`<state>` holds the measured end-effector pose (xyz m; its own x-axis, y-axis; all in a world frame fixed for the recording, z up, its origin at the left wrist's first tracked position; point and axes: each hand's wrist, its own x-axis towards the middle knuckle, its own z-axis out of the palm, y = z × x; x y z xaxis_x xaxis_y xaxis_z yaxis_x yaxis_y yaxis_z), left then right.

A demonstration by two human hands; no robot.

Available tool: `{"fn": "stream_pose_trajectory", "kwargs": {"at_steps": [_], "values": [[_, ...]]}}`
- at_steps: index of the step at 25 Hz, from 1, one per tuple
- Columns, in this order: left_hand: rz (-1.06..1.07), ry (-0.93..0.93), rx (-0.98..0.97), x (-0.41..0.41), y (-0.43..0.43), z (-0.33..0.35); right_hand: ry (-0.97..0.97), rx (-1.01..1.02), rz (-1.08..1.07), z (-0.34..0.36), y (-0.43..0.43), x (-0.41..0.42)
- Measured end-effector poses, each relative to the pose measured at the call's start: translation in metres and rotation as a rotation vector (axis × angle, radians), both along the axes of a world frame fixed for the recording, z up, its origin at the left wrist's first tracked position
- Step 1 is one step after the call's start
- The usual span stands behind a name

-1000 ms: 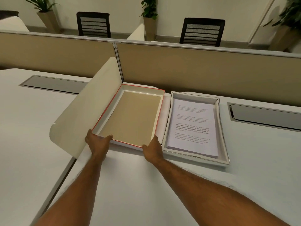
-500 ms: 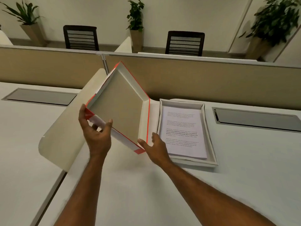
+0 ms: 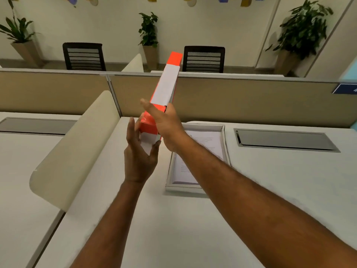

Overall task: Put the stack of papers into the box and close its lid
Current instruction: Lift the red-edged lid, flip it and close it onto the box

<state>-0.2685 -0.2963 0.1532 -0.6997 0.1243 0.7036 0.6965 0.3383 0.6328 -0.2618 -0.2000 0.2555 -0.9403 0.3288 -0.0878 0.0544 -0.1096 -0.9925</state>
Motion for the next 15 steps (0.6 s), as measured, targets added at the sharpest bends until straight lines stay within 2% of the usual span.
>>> {"fn": "stream_pose_trajectory", "kwargs": {"at_steps": [5,7,11,13,15], "values": [[-0.047,-0.016,-0.082,0.006,0.016,-0.012,0.006,-0.046,-0.160,-0.013,0.023,0.015],[-0.130,-0.083,-0.084,0.004,0.018,-0.018,0.006,-0.088,-0.185,-0.016,0.032,0.020],[-0.232,-0.208,-0.069,0.001,0.012,-0.033,0.014,-0.277,-0.208,-0.023,0.049,0.029],[-0.083,-0.352,-0.016,-0.005,0.008,-0.044,0.031,-0.408,-0.227,-0.024,0.065,0.033],[0.113,-0.696,0.003,-0.017,0.001,-0.055,0.025,-0.494,-0.231,-0.028,0.082,0.039]]}}
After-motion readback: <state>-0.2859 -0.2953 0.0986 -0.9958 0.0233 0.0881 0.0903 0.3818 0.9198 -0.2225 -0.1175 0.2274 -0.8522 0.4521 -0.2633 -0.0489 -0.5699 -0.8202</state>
